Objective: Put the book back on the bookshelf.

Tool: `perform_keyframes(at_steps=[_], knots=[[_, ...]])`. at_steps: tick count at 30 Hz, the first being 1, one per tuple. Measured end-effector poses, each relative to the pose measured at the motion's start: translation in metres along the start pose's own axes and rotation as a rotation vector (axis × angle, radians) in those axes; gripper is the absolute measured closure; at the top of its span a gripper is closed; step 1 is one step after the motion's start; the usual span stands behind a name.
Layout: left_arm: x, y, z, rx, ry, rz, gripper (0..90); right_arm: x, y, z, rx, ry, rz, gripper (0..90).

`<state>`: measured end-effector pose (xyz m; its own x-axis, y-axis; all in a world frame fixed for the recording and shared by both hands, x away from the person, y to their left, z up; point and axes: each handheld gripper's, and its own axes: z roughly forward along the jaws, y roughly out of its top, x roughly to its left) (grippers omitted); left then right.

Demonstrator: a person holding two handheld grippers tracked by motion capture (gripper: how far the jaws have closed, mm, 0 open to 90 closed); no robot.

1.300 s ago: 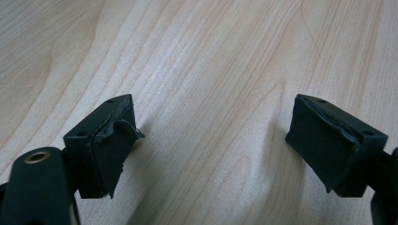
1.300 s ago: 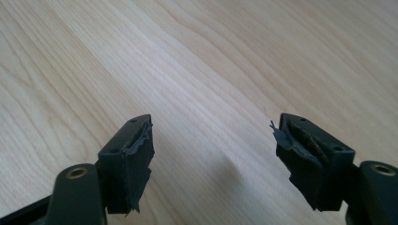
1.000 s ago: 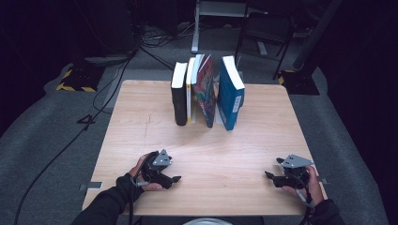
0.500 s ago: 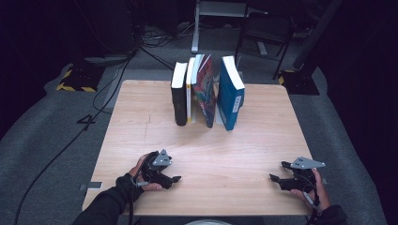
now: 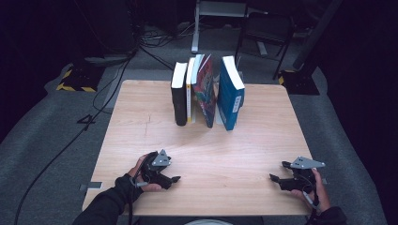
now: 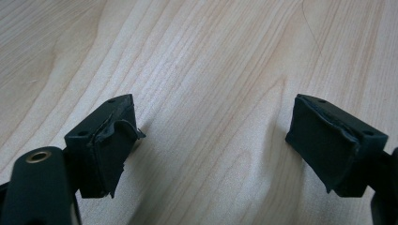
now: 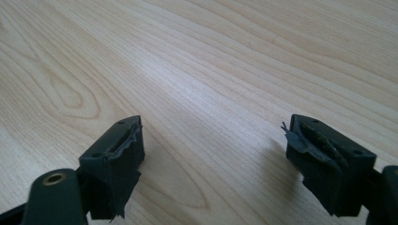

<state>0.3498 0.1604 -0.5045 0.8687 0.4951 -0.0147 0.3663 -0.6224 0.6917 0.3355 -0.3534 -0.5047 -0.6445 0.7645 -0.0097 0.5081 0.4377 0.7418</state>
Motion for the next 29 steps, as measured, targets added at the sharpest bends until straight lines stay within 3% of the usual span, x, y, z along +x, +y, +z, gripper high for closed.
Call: perform_keyframes(at_steps=[29], knots=[[0.0018, -0.0011, -0.0011, 0.000, -0.005, 0.001, 15.6, -0.0005, 0.0006, 0.0007, 0.002, -0.001, 0.001, 18.1]])
